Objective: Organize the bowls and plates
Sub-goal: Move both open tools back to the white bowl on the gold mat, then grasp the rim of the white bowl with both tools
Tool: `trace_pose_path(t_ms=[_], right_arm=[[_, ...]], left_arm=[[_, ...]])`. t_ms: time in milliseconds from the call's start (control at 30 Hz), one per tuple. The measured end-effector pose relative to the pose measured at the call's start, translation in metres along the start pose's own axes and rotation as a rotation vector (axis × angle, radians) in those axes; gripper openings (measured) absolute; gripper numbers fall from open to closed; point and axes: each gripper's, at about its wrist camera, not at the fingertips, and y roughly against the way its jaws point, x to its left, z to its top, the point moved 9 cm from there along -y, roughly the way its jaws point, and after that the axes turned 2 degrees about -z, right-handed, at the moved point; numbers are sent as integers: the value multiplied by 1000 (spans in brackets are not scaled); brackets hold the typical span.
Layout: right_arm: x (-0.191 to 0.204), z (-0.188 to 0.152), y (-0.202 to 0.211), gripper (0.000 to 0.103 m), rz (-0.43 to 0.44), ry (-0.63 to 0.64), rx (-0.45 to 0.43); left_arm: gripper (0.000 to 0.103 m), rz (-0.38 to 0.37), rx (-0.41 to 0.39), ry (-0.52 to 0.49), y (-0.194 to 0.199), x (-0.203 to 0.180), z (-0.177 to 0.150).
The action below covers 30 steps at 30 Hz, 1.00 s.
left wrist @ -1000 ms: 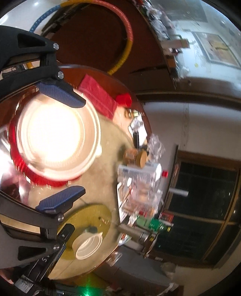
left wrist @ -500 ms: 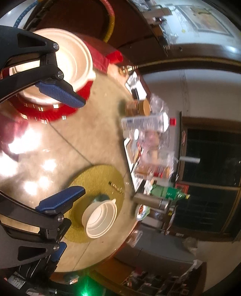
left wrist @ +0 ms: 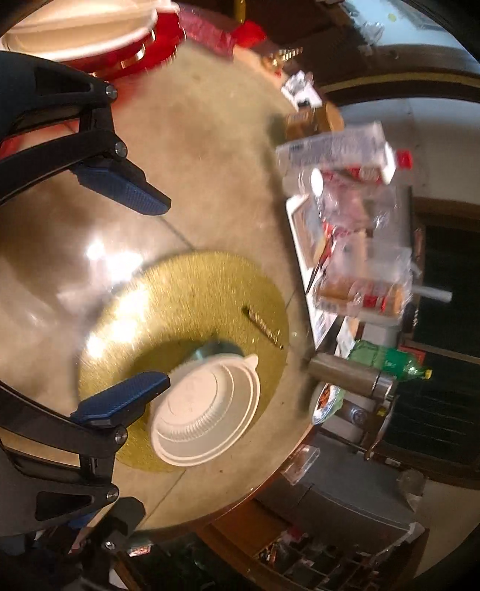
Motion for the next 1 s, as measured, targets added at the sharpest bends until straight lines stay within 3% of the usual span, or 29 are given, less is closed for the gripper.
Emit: trace_pose_path(t_ms=[167,467,667,867,900,967,1000], right_arm=[[-5,25,-21,86,89,-129,36],[-27,47,-48,86,53,-221,46],[-39,60,-63,60,-15,-222,49],[-45,61,-74,58,-46,-212,54],[-46,61,-75,52,-51,-211,52],[-48,60,-77,52,-61,-204,53],[-48,60,-77,45,-64,-204,48]], left_arm=[[87,-24,23,22,-23,-15,11],[87,-40,59,43,-61,-30,18],[87,-51,66,63,-79,-33,19],[85,-51,57,25,-90,-41,17],[84,-49,52,19,-91,-42,17],[66,-48,43,-2,-92,-44,17],[44,-43,49,-18,-94,-45,16]])
